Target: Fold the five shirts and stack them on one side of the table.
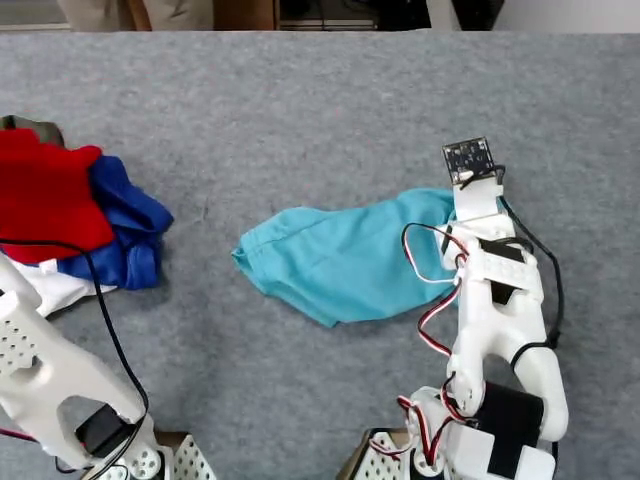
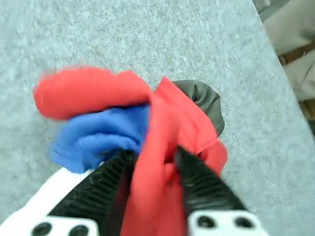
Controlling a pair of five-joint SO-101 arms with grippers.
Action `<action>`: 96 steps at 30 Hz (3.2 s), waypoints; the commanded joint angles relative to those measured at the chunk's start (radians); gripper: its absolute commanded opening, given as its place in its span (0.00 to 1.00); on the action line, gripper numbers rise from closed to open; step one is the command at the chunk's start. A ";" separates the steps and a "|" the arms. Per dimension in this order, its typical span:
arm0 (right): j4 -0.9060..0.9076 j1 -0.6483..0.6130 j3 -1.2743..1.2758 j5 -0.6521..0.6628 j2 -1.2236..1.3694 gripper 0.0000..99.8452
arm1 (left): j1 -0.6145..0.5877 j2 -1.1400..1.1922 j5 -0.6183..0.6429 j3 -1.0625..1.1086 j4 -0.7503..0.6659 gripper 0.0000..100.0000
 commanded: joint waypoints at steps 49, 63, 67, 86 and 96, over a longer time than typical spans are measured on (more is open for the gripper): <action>0.747 -0.498 -0.639 0.081 -0.130 0.01 | 0.078 -0.421 -0.110 1.290 -0.825 0.02; 0.893 -0.627 -0.964 0.092 -0.128 0.01 | 0.199 -0.424 -0.074 0.609 -0.143 0.26; 0.970 -0.628 -1.030 0.144 -0.128 0.01 | 0.256 -0.426 -0.055 0.508 0.012 0.33; 1.373 -0.627 -1.259 0.143 -0.219 0.01 | 0.776 -1.162 -0.008 1.600 -0.310 0.06; 1.235 -0.438 -0.891 0.186 -0.291 0.01 | 1.057 -1.162 0.011 1.929 -0.635 0.23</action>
